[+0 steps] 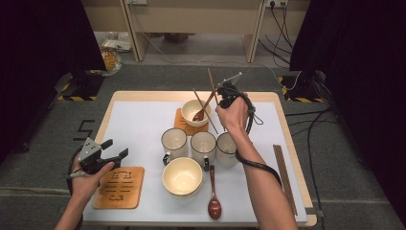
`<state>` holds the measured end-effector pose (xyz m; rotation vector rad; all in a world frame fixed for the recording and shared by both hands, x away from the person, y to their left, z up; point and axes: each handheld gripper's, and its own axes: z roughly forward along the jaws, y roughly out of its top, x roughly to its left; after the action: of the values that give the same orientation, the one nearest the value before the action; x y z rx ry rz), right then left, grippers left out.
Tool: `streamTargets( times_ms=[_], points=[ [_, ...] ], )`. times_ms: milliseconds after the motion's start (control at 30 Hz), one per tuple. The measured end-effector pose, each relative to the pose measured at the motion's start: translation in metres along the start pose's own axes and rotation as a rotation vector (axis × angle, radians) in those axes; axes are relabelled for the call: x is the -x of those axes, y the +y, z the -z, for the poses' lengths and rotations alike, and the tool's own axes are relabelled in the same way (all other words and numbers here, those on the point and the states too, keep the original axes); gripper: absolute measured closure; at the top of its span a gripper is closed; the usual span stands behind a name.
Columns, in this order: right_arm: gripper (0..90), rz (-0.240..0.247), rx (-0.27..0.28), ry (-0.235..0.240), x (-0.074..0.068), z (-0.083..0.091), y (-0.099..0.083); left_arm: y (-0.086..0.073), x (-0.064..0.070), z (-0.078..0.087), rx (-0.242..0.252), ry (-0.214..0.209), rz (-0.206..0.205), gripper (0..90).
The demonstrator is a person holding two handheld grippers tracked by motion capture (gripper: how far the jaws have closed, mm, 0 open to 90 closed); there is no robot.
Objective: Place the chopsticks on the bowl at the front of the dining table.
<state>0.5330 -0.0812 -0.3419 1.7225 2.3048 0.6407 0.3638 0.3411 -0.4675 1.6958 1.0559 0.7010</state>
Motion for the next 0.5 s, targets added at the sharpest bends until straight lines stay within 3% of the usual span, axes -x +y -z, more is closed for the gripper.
streamTargets(
  times_ms=[500],
  points=[
    [85.8, 0.001, 0.002, 0.003, 0.0001, -0.0077, 0.0027, 0.0001, -0.0005, 0.0003, 0.001, 0.000, 0.002, 22.8]
  ],
)
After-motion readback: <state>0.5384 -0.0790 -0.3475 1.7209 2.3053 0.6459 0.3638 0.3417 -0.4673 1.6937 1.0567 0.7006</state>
